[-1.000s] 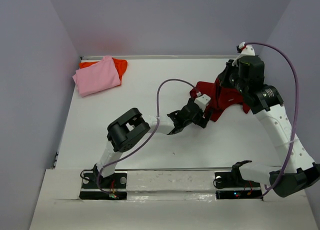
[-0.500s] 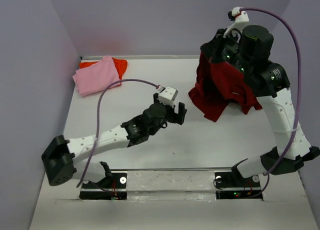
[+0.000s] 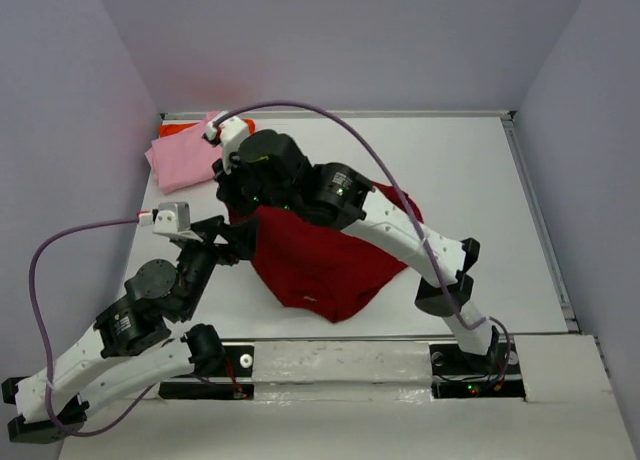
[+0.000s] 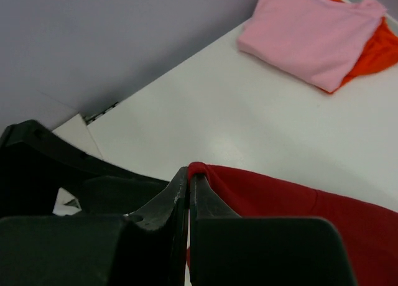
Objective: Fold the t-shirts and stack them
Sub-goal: Move the crumpled T-shirt to the center of the board.
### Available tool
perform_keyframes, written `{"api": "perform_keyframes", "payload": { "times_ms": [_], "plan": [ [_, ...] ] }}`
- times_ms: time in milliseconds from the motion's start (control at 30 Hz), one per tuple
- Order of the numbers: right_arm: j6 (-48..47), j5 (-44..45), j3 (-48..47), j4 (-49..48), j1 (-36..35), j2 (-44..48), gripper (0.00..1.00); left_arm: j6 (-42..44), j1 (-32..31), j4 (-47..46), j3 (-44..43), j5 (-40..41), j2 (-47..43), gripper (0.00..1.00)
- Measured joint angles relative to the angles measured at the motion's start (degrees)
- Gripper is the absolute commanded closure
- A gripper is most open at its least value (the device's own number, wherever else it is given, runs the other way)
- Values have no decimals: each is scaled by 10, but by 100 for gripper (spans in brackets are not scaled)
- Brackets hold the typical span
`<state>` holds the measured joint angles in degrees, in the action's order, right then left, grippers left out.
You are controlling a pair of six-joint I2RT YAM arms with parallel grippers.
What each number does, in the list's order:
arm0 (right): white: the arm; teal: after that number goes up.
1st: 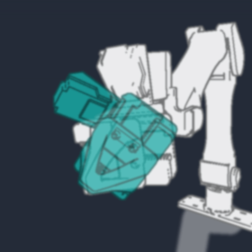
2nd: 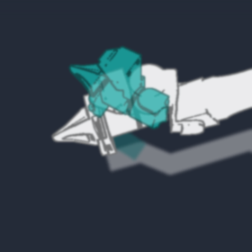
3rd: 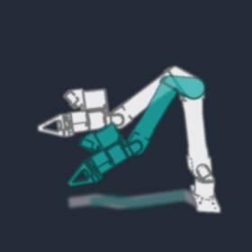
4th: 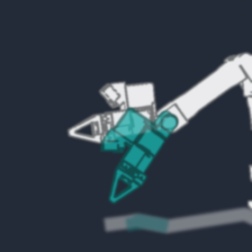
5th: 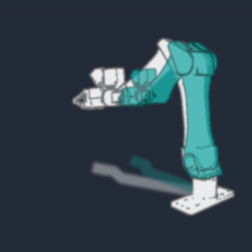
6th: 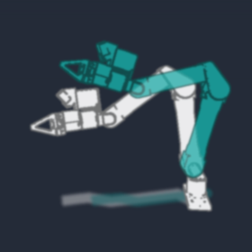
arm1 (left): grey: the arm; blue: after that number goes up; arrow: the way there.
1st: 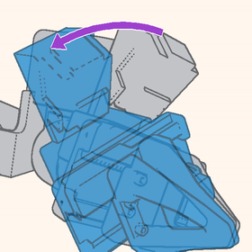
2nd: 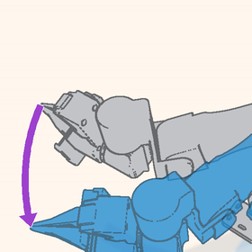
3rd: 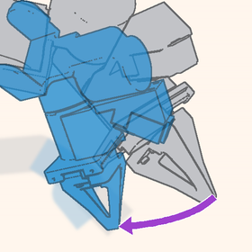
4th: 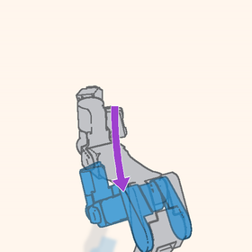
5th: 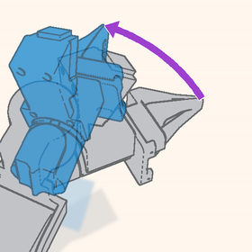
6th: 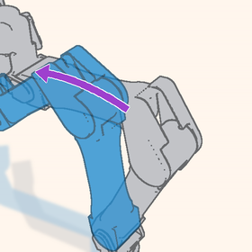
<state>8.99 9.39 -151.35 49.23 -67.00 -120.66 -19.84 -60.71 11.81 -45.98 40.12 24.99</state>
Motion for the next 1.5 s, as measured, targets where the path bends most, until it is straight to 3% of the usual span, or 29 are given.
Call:
{"api": "perform_keyframes", "payload": {
  "times_ms": [167, 300, 533, 667, 767, 933, 1267, 1433, 1500],
  "plan": [
    [-3, 18, -3, -14, -54, -7, 100, -15, -1, 52, 27, 48, -91, 6],
    [-20, 80, 14, -34, -66, 45, 100, -19, -1, 60, 27, 69, -98, 6],
    [-143, 337, 101, -95, -55, 232, 100, -19, -1, 61, 31, 64, -57, 5],
    [-278, 486, 276, -261, -45, 379, 100, -19, -4, 60, 34, 61, -61, 5],
    [-437, 589, 435, -475, -34, 469, 100, -19, -3, 60, 34, 60, -57, 5],
    [-536, 663, 555, -625, -9, 497, 100, -16, -3, 55, 33, 54, -4, 5],
    [-532, 698, 770, -658, 13, 415, 100, -19, -3, 33, 32, 12, 76, 5],
    [-480, 697, 814, -652, 18, 412, 100, -12, -3, 29, 24, 5, 99, 4],
    [-399, 677, 813, -601, 18, 412, 100, -4, -3, 29, 19, 6, 102, 4]
  ]
}}
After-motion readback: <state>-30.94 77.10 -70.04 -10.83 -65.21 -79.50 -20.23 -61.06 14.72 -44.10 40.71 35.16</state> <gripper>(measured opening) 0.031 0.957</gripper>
